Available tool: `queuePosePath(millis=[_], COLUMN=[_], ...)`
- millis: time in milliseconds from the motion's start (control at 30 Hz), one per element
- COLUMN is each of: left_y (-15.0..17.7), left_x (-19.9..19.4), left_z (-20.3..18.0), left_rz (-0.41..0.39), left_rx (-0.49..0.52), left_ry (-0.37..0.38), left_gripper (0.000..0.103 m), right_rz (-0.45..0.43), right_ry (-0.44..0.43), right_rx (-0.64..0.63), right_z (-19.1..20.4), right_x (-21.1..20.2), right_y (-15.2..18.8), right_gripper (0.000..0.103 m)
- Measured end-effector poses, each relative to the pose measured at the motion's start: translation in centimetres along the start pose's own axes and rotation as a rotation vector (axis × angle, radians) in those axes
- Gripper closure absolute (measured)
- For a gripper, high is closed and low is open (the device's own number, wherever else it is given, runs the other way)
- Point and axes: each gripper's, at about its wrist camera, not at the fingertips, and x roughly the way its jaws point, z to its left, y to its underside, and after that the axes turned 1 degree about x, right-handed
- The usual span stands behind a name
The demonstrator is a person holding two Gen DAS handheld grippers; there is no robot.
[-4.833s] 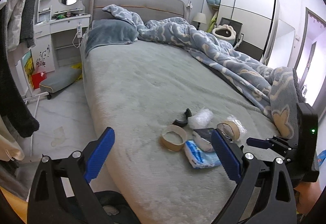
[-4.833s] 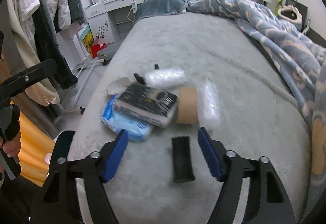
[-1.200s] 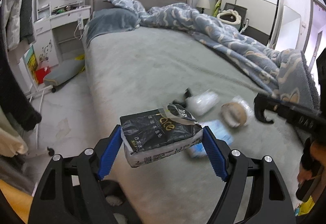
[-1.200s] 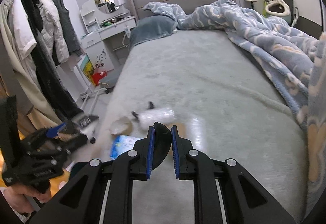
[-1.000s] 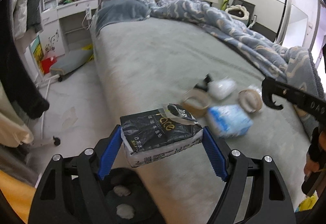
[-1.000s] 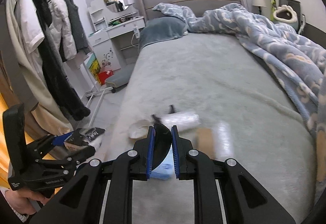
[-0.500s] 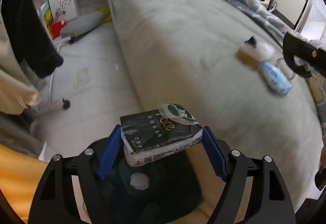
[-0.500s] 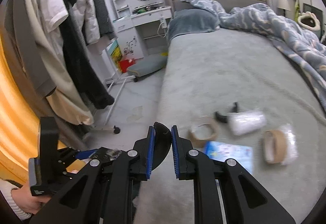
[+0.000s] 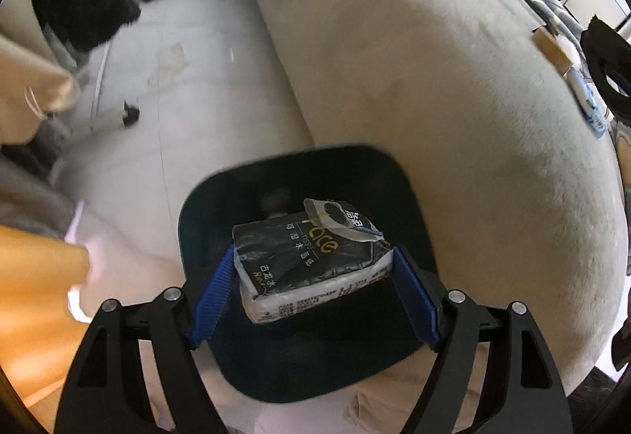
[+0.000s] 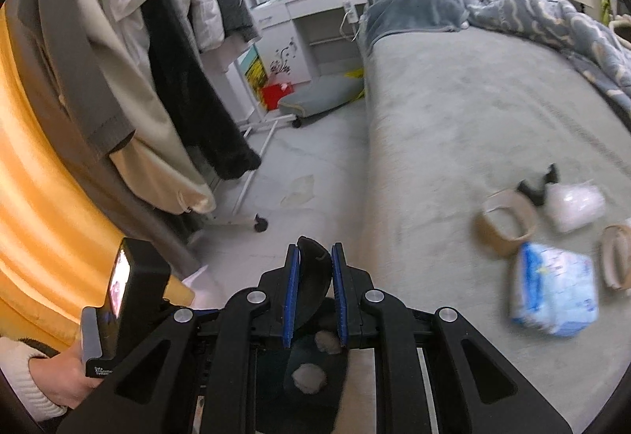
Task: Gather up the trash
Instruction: 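Carry the tissue pack and black piece over the teal bin and release both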
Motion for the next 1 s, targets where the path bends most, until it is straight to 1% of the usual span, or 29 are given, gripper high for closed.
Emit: queuePosePath(millis=[200,267,367,467,500,600,767,900,1000], left_y=[1.0,1.4,1.9,2.3,2.4,2.6,2.9,2.9,2.8], left_x=[0.6,0.7,0.8,0.6,0.6,0.3,-0.7,-1.6,-2.8], left_z=[1.1,1.3,1.6,1.6,1.6,1.9,2.4,3.1,3.6], left_rz=[0.058,0.076,0.093,0.095,0.094,0.086,0.051,0.013,-0.037], left_rx=[-0.012,-0.015,-0.013,-0.005,-0.001,0.004,0.011,-0.006,-0.008], left_ry=[0.017,0.034,0.054,0.047,0.045,0.044,0.035,0.044,0.034], left_gripper=[0.022,0.022,0.02,0.016,0.016,0.015,0.015,0.015,0.016], right_rz=[0.051,0.072,0.098,0.122,0.134,0.167,0.206,0.229,0.252], right_ry=[-0.014,-0.017,-0.02,-0.023,-0.023,-0.021,-0.004,0.004,0.015], right_rx=[-0.021,-0.022,-0.021,-0.01,-0.005,0.003,0.001,0.006,0.0], right_z=[1.8,2.3,2.8,3.2,3.3,3.5,4.1,4.4,4.5], right_x=[1.8,2.4,3.3,4.2,4.6,5.5,6.7,7.7,8.5], right_y=[0.8,1.1,1.7,2.3,2.5,3.2,4.3,4.8,5.3], right_gripper=[0.086,0.086,0.086,0.086,0.086,0.086,0.086,0.086,0.086])
